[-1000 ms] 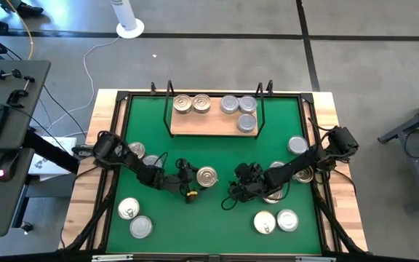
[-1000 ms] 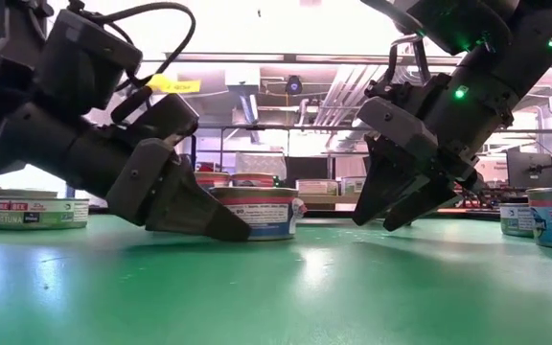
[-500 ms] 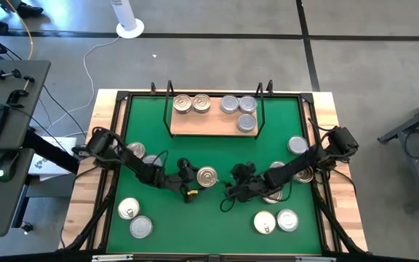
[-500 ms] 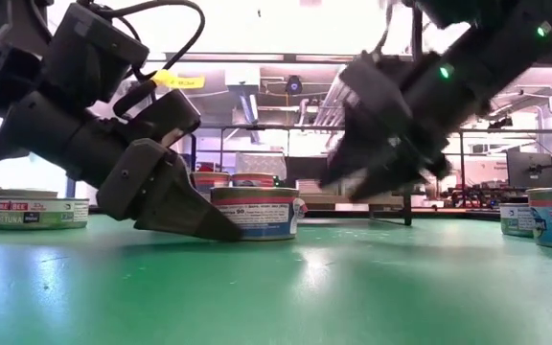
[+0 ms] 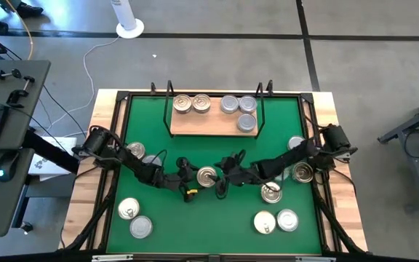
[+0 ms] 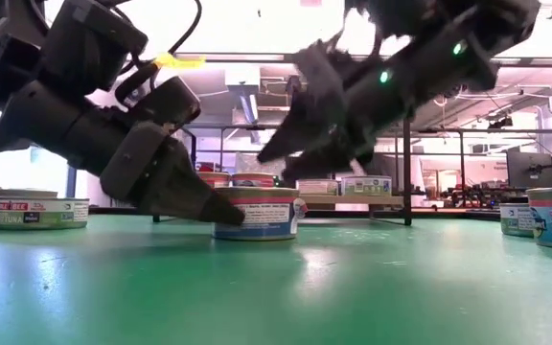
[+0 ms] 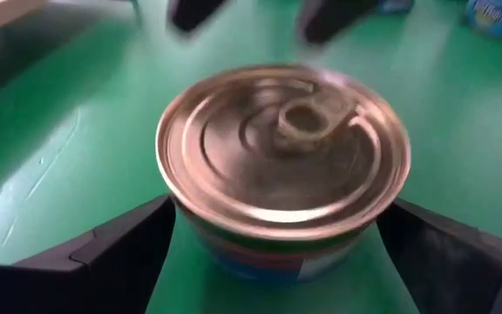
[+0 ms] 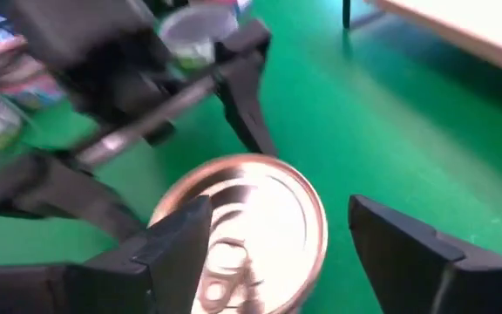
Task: Stack canned seafood by type on shelf
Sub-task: Put the blue/pink tuna can on the shelf and align with the other blue/pink tuna can
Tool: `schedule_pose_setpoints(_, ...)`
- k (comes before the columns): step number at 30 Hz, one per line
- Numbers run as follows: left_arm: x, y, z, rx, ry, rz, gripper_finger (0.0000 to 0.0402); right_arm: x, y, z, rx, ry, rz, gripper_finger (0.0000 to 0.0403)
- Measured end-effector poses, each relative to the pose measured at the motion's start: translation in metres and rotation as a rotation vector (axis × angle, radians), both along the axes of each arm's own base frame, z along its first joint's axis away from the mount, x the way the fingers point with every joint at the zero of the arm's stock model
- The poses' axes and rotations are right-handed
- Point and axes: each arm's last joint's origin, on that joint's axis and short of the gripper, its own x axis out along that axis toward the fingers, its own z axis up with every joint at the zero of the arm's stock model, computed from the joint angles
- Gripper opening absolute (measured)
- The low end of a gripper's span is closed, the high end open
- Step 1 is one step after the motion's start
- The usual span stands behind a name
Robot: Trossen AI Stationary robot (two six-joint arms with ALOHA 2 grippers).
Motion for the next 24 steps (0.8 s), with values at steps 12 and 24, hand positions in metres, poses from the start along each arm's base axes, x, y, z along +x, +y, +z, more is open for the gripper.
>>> schedule_pose_setpoints(12, 0.011, -0.003, -0.007, 0.008, -0.060, 0.031, 0.0384, 0.011, -0.008, -0.034, 0.092, 0.019, 0.010, 0.0190)
schedule_pose_setpoints(24, 0.023, -0.005, -0.017, 0.083, -0.132, 0.031, 0.0384, 0.010, -0.008, -0.035, 0.106, 0.032, 0.014, 0.0189)
